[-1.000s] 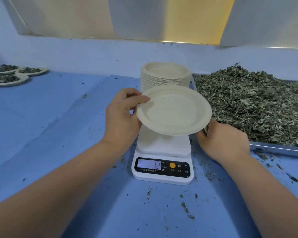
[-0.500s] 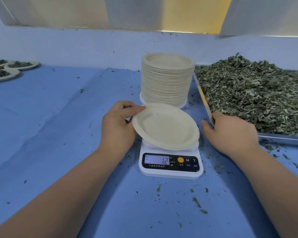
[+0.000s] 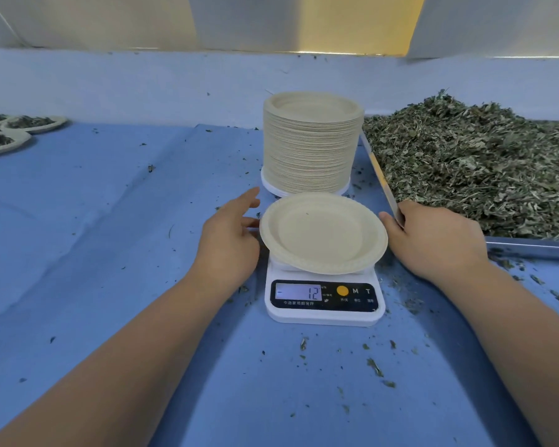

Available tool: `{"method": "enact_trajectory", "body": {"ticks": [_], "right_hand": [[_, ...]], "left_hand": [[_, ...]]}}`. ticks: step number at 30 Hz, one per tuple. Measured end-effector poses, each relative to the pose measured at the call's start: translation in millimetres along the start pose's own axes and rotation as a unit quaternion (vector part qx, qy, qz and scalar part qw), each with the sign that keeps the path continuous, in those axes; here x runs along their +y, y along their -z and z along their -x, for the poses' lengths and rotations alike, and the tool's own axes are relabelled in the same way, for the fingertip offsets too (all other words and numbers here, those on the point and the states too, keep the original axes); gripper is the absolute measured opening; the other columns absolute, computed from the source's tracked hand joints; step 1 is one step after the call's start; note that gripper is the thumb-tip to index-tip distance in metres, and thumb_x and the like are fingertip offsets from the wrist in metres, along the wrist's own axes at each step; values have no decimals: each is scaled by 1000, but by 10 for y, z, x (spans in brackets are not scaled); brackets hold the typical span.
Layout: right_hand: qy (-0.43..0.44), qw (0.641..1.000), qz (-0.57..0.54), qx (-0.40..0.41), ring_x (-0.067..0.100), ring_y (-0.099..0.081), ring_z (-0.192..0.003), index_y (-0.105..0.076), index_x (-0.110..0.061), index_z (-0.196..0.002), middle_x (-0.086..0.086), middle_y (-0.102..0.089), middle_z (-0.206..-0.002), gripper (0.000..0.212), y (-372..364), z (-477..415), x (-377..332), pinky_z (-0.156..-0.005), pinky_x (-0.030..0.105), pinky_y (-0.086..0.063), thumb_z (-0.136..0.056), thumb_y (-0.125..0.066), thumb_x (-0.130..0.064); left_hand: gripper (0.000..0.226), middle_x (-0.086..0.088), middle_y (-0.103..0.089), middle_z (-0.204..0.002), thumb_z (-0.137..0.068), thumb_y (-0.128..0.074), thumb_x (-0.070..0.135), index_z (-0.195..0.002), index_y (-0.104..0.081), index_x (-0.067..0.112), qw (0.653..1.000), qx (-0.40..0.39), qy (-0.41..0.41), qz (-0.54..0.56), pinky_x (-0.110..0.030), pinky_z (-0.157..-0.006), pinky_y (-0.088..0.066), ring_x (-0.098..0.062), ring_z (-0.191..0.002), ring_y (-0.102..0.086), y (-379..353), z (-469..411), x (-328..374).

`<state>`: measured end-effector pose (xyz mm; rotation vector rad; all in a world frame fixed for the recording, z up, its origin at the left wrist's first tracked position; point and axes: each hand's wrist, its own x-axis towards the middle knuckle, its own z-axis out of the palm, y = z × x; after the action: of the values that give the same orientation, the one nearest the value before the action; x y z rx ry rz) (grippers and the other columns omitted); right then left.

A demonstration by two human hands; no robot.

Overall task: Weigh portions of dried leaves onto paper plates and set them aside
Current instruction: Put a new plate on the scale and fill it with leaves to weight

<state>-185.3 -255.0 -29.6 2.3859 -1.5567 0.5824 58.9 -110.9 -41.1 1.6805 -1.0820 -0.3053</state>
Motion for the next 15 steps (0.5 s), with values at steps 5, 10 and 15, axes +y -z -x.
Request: {"method": "enact_trajectory", "body": {"ticks": [5,10,15], "right_hand": [[-9,1000,-10,-1,15,-40,-50,-45,-19,-70,-3,-50,-60,50,-12,-8,-3,-54,30,-28,-102,-33,-56],[-28,999,-16,4,19,-46,-51,-48,-18,-65,-1,-53,-60,55,2,-10,-6,-54,29,-30,-101,-32,-58],[-42,995,-61,-60,28,-60,-84,-50,-22,-78,7,-66,-98,54,65,-111,-20,-71,39,-47,-97,-27,-68]], "left_hand": [[35,1,-72,-119,-101,-43,3,-120,-69,16,954,53,119,269,-25,-88,-59,-14,-106,-72,49,-21,135],[29,11,-72,-123,-103,-44,25,-118,-69,27,944,-4,144,297,-26,-94,-54,-5,-119,-65,-3,-4,142],[28,22,-70,-116,-99,-42,40,-102,-70,44,981,0,75,178,-29,-103,-49,7,-111,-63,-63,77,118]]}}
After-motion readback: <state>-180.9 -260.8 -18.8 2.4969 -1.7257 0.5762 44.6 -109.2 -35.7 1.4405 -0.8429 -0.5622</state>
